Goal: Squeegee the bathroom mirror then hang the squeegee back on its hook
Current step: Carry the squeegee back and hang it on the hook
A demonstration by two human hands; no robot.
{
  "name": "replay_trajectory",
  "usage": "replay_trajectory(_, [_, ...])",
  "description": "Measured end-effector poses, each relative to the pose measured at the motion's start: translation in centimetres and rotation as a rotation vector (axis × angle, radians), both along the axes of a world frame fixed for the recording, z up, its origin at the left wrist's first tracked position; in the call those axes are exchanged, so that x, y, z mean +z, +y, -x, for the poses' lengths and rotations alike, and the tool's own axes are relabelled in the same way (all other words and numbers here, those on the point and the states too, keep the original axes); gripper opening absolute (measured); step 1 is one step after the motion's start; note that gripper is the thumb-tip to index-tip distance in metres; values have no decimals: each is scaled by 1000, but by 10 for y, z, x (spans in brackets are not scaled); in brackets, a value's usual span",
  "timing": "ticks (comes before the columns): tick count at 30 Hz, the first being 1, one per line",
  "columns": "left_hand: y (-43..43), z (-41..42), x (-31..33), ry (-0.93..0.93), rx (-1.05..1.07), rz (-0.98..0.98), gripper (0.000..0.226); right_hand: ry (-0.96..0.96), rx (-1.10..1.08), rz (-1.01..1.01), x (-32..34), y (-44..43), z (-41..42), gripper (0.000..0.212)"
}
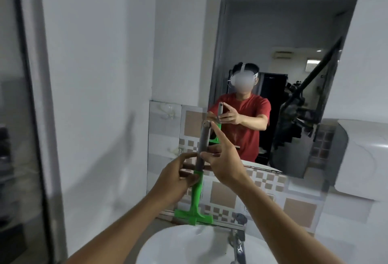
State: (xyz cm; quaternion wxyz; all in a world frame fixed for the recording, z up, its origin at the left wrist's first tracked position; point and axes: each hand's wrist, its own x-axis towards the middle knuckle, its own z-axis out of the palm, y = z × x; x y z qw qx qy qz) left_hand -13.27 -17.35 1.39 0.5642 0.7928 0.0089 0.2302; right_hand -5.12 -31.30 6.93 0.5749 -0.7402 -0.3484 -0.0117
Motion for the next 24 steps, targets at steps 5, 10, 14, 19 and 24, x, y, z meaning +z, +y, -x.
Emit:
replay_trajectory(5, [58, -24, -2, -21, -1, 36, 47, 73, 77, -23, 2, 59, -28, 89])
replay_trajectory(10, [107, -55, -19, -40, 66, 72, 54, -9, 47, 104, -5, 116, -58, 88])
replay_trajectory(14, [136, -82, -32, -51, 104, 74, 57, -54, 2, 189, -16, 156, -87, 89])
replay_trajectory(19, [163, -116, -38, -61, 129, 75, 59, -38, -34, 213, -24, 189, -120, 89])
replay_trajectory(24, [173, -145, -52, -63, 186, 22, 62, 7, -67, 196, -33, 204, -142, 90])
